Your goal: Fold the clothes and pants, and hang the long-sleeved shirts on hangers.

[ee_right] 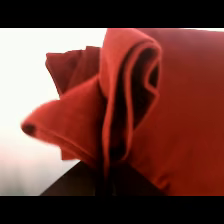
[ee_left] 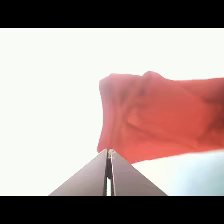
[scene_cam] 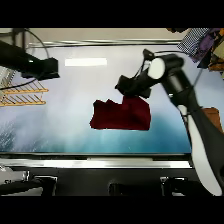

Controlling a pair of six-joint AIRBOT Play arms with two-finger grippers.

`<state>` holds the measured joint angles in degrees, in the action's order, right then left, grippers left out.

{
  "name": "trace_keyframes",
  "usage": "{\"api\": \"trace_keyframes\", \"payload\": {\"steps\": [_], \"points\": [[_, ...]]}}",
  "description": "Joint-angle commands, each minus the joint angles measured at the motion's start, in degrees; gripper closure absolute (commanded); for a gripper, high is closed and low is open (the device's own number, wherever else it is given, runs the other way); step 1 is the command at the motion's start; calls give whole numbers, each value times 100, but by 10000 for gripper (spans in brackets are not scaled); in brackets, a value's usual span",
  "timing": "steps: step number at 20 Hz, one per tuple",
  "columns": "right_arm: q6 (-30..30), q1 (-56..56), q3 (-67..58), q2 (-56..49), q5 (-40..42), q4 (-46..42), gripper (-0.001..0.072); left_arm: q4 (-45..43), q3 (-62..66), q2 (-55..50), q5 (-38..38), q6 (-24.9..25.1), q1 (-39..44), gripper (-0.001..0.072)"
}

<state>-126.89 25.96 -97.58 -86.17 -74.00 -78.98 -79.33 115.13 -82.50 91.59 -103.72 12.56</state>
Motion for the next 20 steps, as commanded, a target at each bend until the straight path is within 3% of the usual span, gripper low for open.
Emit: {"api": "trace_keyframes", "payload": {"steps": [1,13,14,17,20], "points": [[-507,518,0,-695,774,-72,678,219,2,407,103,160,-542,693],[-702,828,0,-1725,1436,400,675,345,-15,448,140,177,-855,692],[-610,828,0,-1733,1436,516,670,348,-15,450,142,177,-855,692],[7,831,0,-1733,1397,1176,562,348,-15,448,142,175,-855,692],[330,831,0,-1733,1145,1552,556,348,-63,450,144,175,-852,692]]}}
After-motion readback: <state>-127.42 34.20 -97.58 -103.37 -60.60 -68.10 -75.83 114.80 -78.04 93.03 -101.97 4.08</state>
